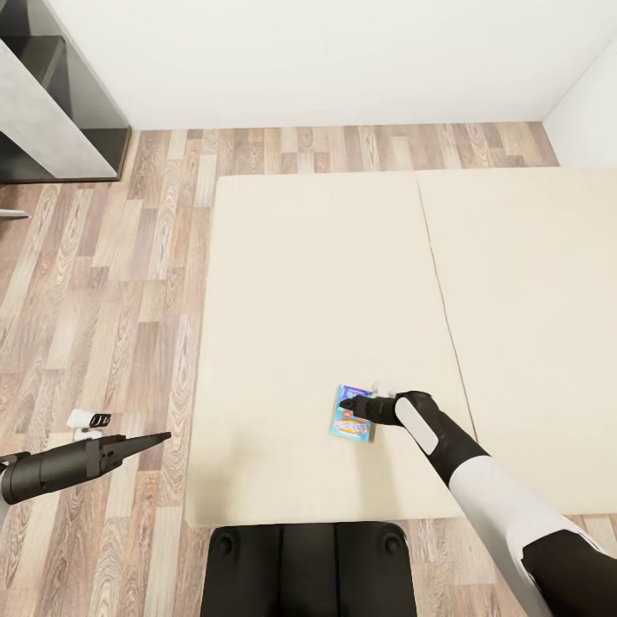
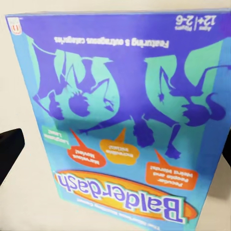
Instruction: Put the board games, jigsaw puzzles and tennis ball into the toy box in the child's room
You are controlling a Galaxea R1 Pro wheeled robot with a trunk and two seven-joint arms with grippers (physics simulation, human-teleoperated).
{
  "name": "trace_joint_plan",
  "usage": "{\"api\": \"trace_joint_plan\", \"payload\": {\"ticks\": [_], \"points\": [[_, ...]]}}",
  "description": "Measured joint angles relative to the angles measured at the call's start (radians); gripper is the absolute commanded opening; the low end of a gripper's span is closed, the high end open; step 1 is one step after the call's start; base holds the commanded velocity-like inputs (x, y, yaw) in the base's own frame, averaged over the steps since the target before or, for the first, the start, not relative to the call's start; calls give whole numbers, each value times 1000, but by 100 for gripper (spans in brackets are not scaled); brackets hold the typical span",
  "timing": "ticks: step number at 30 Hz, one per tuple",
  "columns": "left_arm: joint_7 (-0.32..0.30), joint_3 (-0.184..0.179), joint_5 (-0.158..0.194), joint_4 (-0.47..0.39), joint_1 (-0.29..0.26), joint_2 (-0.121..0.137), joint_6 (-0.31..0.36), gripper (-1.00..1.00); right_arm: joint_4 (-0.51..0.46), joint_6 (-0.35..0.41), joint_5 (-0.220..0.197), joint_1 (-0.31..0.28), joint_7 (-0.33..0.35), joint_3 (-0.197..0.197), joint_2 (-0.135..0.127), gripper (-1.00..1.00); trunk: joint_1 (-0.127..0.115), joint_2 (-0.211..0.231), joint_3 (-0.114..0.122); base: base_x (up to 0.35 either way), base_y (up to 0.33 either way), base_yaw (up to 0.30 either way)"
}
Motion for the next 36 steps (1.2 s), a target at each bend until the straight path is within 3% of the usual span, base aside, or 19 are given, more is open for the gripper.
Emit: {"api": "trace_joint_plan", "payload": {"ticks": [8,36], "points": [[0,0,0,0,0,0,0,100,-8,-11,3,-1,-1,1,15,100,0,0,0,0,0,0],[0,0,0,0,0,0,0,100,-2,-21,5,-16,-2,5,28,100,0,0,0,0,13,0]]}}
